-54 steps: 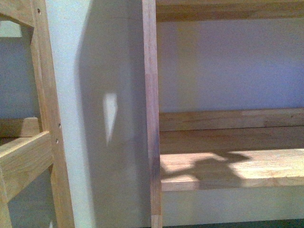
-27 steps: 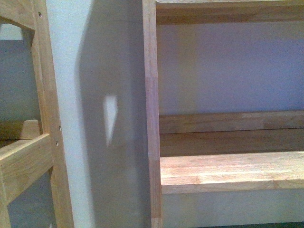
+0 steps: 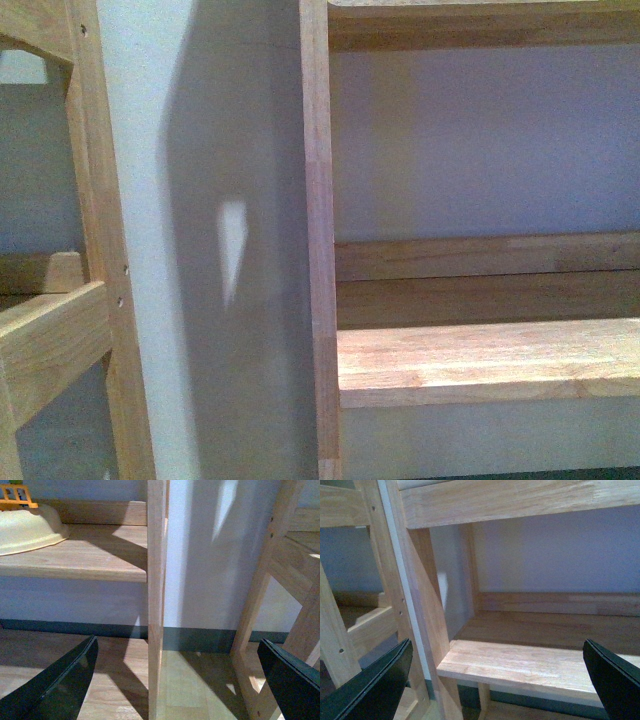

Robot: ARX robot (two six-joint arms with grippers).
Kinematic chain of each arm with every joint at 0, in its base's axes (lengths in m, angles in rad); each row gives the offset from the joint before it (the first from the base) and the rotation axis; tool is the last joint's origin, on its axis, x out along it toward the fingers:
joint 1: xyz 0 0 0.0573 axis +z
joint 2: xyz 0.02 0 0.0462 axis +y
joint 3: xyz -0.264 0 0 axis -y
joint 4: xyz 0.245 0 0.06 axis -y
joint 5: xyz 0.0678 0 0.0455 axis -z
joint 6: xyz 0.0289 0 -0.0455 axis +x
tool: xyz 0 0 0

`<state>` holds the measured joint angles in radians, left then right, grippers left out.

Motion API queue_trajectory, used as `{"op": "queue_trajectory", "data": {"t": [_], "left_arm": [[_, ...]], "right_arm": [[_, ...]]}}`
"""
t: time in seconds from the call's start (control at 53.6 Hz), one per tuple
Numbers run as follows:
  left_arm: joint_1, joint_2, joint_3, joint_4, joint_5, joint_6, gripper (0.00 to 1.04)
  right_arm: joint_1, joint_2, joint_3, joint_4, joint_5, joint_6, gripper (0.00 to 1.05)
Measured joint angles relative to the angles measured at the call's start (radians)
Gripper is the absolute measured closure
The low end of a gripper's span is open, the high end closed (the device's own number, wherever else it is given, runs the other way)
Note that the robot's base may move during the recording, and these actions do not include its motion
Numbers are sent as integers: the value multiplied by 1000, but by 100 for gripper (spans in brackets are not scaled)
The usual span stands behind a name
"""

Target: Put away toys

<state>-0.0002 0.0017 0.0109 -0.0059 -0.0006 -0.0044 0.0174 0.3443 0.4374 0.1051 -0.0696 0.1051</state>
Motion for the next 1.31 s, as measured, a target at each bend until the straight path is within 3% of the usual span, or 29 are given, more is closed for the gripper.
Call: {"op": "queue_trajectory", "data": {"t": [0.112,0.373,0.523,1.307], "left_arm": [[0,0,0,0,0,0,6],[0,0,0,0,0,0,6],[0,0,0,0,0,0,6],[0,0,0,0,0,0,6]], "right_arm": [[-14,-44,9,-224,67,-63,20],[-15,-145,-171,-179,67,-95,70],[-15,-181,-232,-157,67,-99,91],[-15,-287,-377,-115,66,-99,89]]}}
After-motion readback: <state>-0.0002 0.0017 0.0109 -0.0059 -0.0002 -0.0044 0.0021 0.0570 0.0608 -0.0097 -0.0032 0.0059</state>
